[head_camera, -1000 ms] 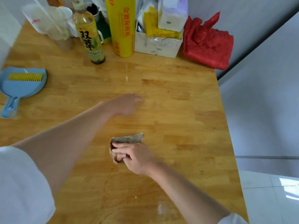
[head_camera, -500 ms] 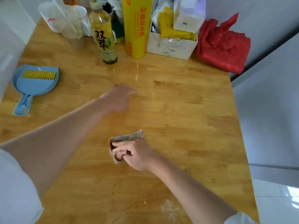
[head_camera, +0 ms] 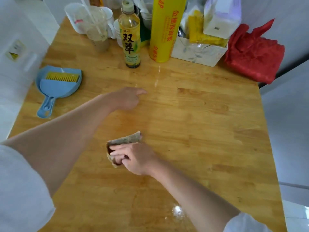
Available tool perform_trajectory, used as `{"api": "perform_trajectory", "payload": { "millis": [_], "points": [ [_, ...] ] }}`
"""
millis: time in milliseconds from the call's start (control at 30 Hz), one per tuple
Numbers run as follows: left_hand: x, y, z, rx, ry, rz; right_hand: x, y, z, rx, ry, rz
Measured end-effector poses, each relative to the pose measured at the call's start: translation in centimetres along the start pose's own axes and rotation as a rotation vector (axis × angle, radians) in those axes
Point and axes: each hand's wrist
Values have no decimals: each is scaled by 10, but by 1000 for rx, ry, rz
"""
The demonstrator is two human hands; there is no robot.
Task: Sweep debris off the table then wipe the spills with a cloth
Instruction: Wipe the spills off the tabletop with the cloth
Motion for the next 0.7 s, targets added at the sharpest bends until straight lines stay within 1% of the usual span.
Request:
{"api": "perform_trajectory", "payload": {
  "millis": [33,67,100,167,200,233,267,300,333,400,433,467,500,533,567,633,667,700],
  "points": [
    [-1,-1,-3,11,12,-27,9,-13,-3,30,15,32],
    [-2,0,-7,25,31,-44,22,-30,-6,129,65,53],
    [-4,2,-11,42,56,-58,37,-53,-8,287,171,72],
    [-13,9,-21,89,104,-100,67,-94,-8,635,480,149],
    [-16,12,-26,122,129,-122,72,-104,-3,739,614,163],
    [-19,15,-30,166,155,-129,69,-102,5,791,691,102],
    [-21,17,-33,216,179,-116,55,-90,16,783,660,1],
    [-22,18,-35,252,192,-93,38,-72,25,735,544,-41],
    [-21,19,-37,266,192,-68,17,-47,28,632,402,-2],
    [-17,19,-41,226,173,-26,-20,14,17,281,149,52],
    [-14,19,-44,194,171,-8,-32,38,4,100,77,47],
    [-13,18,-47,171,169,2,-36,49,-10,-21,44,49],
    [-13,16,-50,161,160,0,-30,45,-24,-43,69,88],
    [-14,14,-54,168,147,-2,-17,31,-34,19,133,130],
    [-16,12,-56,180,131,3,0,8,-41,140,225,122],
    [-20,15,-62,177,129,50,34,-46,-54,493,498,96],
    [-22,20,-64,156,147,84,44,-67,-58,665,643,147],
    [-22,28,-66,128,175,119,49,-75,-61,783,751,191]
  ]
}}
Point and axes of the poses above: each hand's wrist, its own z-axis towards the middle knuckle, its own y-axis out of the palm, x = y × z, and after that the axes turned 2 degrees about x, right-handed
